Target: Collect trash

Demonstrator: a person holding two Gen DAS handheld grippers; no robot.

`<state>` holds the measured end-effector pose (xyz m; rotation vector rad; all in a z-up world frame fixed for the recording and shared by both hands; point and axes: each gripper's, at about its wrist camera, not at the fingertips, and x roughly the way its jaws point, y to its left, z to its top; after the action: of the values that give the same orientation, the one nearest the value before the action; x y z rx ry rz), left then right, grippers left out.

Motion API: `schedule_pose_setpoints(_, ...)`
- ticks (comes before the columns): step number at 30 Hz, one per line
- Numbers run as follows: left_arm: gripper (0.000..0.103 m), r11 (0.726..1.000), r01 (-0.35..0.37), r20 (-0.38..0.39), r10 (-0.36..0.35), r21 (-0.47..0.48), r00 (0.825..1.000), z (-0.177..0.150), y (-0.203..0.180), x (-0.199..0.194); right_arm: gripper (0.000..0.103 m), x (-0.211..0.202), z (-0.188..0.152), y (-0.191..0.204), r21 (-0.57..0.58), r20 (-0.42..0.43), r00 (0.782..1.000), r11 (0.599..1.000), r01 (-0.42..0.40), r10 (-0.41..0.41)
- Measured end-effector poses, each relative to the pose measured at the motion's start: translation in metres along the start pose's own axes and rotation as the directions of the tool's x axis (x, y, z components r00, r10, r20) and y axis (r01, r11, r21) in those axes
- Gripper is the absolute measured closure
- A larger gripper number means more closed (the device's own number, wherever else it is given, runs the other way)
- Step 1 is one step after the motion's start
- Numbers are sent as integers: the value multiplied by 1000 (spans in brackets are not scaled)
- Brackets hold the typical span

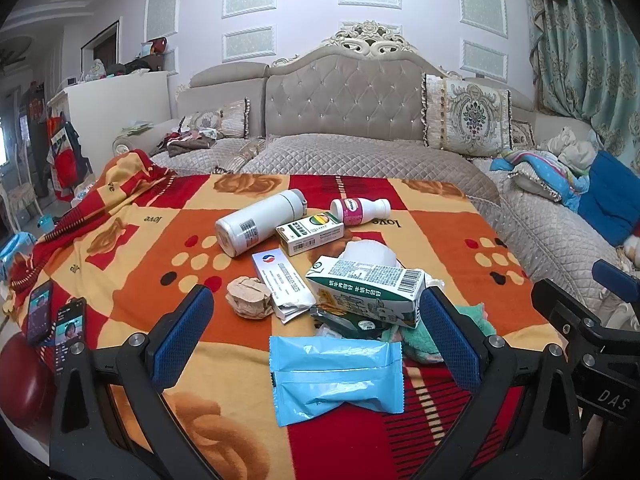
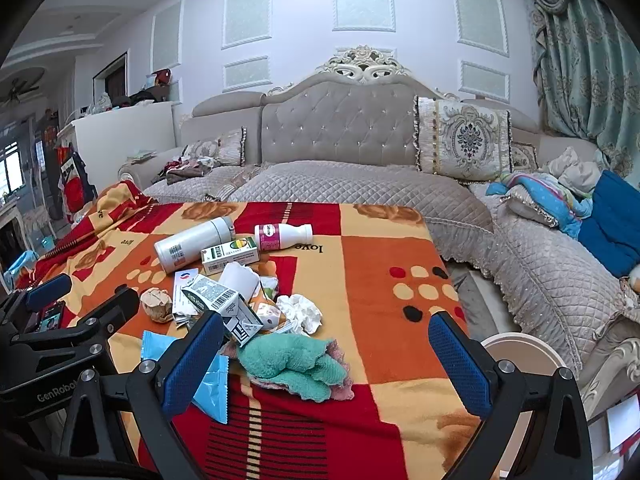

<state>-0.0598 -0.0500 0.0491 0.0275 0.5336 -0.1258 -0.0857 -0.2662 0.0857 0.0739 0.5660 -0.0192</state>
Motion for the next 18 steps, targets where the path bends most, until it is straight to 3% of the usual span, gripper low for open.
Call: schedule_pose_setpoints(18, 1, 1000, 4, -10, -4, -2, 1000, -3, -2, 4, 1, 3, 2, -1, 4, -9, 1000, 1000, -1, 1)
